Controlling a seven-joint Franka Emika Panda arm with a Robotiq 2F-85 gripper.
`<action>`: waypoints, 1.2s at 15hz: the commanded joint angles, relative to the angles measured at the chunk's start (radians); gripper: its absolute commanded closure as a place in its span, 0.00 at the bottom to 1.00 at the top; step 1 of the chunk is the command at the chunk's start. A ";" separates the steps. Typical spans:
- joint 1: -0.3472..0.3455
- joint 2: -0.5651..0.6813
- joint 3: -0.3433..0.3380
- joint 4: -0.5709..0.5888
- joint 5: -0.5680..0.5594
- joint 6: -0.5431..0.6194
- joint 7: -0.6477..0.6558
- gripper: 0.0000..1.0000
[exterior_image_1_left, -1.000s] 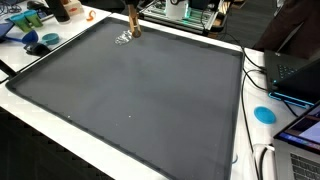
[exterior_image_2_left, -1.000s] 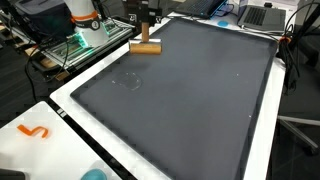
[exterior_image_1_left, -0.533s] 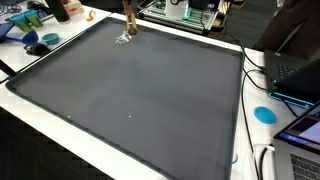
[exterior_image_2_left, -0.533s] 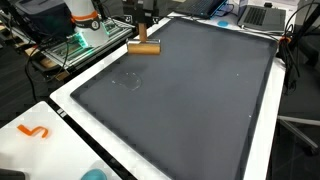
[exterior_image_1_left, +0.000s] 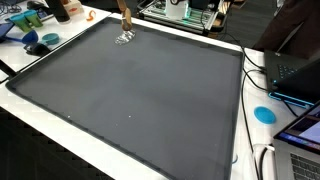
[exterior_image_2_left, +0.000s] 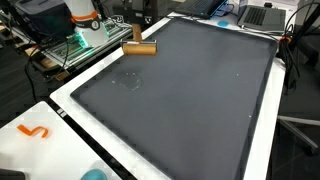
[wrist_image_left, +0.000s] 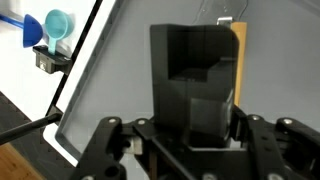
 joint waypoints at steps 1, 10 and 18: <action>-0.019 -0.047 -0.022 -0.008 0.036 -0.015 -0.055 0.75; -0.060 -0.111 -0.082 -0.011 0.071 -0.041 -0.102 0.75; -0.084 -0.171 -0.125 -0.011 0.089 -0.060 -0.134 0.75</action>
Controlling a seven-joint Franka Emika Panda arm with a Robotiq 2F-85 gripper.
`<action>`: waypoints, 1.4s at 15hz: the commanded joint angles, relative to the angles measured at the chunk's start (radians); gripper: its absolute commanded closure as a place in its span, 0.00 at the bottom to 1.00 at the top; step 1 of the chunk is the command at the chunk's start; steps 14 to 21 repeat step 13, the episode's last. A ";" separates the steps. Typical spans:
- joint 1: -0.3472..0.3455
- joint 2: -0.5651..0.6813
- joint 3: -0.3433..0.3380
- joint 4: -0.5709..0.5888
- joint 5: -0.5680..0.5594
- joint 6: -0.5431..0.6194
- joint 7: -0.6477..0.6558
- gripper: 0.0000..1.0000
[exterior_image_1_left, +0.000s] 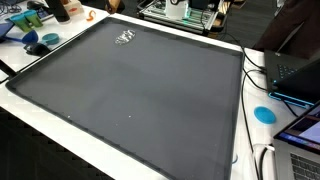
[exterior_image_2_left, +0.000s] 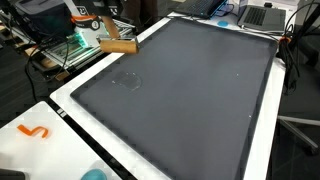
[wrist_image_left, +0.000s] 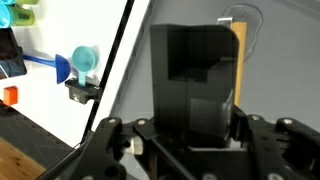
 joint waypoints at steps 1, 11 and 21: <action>-0.011 -0.063 -0.015 -0.009 0.032 -0.034 -0.045 0.75; -0.017 -0.058 -0.013 -0.001 0.010 -0.028 -0.022 0.50; -0.017 -0.058 -0.013 -0.001 0.010 -0.028 -0.022 0.50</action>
